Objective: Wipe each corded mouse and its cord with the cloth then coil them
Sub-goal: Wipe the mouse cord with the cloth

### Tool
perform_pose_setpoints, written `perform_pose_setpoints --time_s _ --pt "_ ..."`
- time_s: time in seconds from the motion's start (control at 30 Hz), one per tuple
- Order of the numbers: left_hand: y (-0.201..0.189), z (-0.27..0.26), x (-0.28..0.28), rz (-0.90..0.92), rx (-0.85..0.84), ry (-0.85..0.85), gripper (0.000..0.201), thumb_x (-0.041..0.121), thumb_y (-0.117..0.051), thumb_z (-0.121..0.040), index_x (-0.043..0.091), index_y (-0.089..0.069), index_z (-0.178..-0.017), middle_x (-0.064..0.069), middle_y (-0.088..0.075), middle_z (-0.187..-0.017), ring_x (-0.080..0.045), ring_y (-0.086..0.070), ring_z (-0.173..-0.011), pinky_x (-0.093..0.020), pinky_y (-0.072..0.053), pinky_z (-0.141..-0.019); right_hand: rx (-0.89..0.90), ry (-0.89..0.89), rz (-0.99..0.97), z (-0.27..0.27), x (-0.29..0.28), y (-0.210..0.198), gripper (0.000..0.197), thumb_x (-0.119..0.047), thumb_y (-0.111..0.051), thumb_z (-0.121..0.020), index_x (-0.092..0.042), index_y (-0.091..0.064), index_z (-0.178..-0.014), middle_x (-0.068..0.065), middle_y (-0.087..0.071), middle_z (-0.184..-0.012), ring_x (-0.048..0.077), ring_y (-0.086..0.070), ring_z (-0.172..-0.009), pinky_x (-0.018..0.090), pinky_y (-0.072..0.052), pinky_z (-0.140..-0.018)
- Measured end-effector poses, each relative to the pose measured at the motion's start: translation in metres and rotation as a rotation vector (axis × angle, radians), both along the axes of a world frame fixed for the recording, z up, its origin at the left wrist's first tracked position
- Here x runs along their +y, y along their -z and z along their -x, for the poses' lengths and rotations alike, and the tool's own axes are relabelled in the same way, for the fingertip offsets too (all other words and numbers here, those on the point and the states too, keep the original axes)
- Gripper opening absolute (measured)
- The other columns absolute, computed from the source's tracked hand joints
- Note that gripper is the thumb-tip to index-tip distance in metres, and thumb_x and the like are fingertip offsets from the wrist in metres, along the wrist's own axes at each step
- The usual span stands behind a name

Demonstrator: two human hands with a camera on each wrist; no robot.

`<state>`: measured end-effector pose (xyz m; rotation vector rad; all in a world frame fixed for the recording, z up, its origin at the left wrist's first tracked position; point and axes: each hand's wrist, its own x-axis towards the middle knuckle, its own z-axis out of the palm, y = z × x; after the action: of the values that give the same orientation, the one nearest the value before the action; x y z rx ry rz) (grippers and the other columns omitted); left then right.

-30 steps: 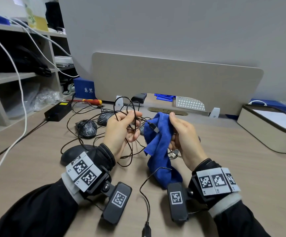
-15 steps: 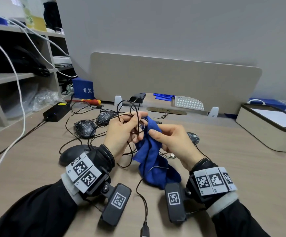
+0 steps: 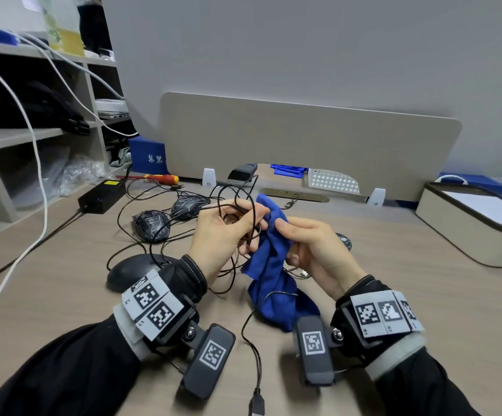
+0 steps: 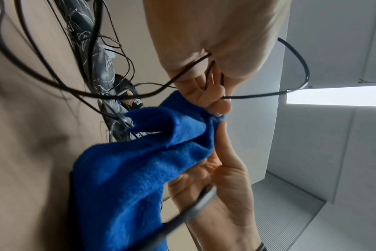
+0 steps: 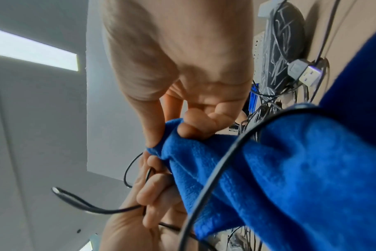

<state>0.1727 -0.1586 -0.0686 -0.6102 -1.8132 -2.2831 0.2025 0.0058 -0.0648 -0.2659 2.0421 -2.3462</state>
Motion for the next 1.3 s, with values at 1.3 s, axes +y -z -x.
perform_pose_setpoints --time_s 1.3 --pt "-0.003 0.004 -0.006 0.017 -0.004 -0.07 0.008 -0.014 -0.071 -0.078 -0.013 -0.064 -0.08 -0.008 -0.061 -0.053 -0.021 -0.052 -0.042 -0.021 -0.037 -0.039 0.018 0.121 0.115 0.001 0.008 -0.012 0.026 -0.026 -0.048 -0.102 -0.009 -0.067 -0.102 0.011 -0.066 -0.078 0.018 -0.056 -0.05 0.021 -0.043 -0.043"
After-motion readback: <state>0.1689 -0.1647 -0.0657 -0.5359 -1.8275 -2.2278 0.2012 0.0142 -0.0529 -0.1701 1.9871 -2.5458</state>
